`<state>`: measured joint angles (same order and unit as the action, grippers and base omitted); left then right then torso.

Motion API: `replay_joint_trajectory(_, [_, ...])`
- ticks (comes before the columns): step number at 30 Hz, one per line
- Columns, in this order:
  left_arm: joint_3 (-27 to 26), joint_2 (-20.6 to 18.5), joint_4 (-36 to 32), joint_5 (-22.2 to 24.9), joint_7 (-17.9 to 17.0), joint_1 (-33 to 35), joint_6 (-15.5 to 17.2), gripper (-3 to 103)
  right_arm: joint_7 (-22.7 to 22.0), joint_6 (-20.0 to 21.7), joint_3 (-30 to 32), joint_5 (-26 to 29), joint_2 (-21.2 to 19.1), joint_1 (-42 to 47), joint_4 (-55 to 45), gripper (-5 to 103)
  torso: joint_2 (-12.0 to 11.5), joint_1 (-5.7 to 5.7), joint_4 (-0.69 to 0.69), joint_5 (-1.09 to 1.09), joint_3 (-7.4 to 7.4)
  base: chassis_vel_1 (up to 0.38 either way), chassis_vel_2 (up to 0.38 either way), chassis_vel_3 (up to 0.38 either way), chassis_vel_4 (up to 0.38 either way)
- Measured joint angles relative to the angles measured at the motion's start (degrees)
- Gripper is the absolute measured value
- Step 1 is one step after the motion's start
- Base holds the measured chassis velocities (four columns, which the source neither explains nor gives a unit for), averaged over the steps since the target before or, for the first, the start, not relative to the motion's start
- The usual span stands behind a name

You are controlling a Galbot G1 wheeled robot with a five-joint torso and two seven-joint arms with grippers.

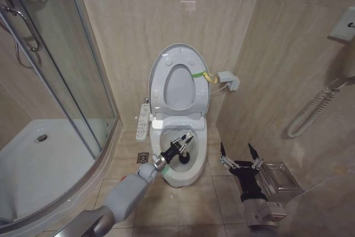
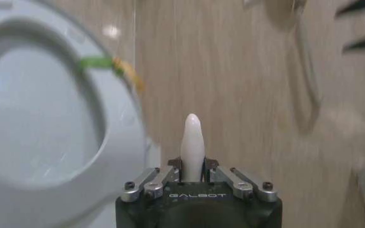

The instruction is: Open the toilet lid, clean the toilet bowl with a toilet brush, close the toilet lid, and flush.

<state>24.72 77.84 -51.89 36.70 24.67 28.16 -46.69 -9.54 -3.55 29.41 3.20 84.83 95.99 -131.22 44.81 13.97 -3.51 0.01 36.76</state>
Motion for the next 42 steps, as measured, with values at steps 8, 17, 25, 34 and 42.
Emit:
replay_joint_trajectory(8, [0.98, 1.15, 1.77, -1.33, -0.8, 0.15, 0.0, 22, 0.0, 0.0, 0.0, 0.0, 0.0, 0.0, 0.0, 100, 0.0, 0.0, -0.03, -0.02, 0.0, 0.0, 0.0, 0.0, 0.0])
replay_joint_trajectory(17, [-1.74, -0.31, 6.8, -5.44, 0.07, -0.09, -0.06, 22, 0.0, 0.0, 0.0, 0.0, 0.0, 0.0, 0.0, 100, 0.0, 0.0, 0.01, -0.01, 0.01, 0.0, 0.0, 0.0, 0.0])
replay_joint_trajectory(25, [-0.09, -1.44, -1.32, -1.34, -0.78, 1.34, 0.04, 22, 0.0, 0.0, 0.0, 0.0, 0.0, 0.0, 0.0, 100, 0.0, 0.0, -0.02, -0.01, 0.0, 0.0, 0.0, 0.0, 0.0])
replay_joint_trajectory(34, [-2.5, -0.94, 7.66, -7.96, -0.8, 0.56, -0.05, 22, 0.0, 0.0, 0.0, 0.0, 0.0, 0.0, 0.0, 100, 0.0, 0.0, 0.01, -0.02, 0.0, 0.0, 0.0, 0.0, 0.0])
replay_joint_trajectory(42, [-1.24, -2.5, 0.08, -1.45, -0.83, 1.11, 0.31, 22, 0.0, 0.0, 0.0, 0.0, 0.0, 0.0, 0.0, 100, 0.0, 0.0, -0.03, -0.01, 0.0, 0.0, 0.0, 0.0, 0.0])
